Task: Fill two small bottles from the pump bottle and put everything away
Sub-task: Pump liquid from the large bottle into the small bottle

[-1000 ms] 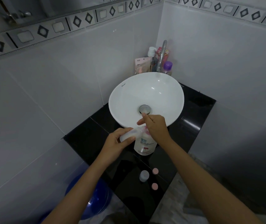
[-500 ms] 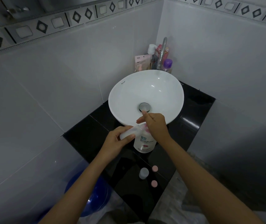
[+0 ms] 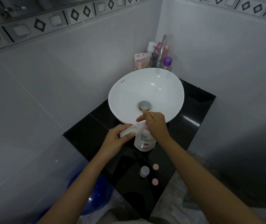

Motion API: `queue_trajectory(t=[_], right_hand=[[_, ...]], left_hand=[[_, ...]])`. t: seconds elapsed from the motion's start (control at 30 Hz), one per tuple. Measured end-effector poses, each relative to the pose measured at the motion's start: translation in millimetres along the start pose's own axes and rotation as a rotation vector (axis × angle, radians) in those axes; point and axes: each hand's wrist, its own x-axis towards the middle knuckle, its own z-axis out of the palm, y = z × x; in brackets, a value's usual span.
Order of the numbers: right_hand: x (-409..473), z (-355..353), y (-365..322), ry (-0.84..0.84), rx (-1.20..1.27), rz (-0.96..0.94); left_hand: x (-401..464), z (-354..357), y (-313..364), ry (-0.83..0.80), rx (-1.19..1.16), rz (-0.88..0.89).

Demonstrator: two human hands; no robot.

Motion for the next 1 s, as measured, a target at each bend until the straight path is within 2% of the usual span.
queue_trajectory(t=[0.33, 0.6, 0.87, 1.0], right_hand=[[4.5, -3.9, -11.2, -0.008, 0.097, 0.046], [1.0, -2.6, -5.7, -0.029, 0.045, 0.088], [3.2, -4.7, -15.1, 0.019, 0.129, 0.047], [2.0, -0.6, -6.0, 0.009, 0.075, 0.038]], left_hand=[[1.0, -1.5, 4.3, 0.006, -0.058, 0.013], [-1.7, 1.5, 0.0, 0.003, -0.061, -0.032], [-0.6, -1.3, 7.2, -0.006, -0.086, -0.005], [0.0, 0.1, 3.2, -0.005, -0.073, -0.029]])
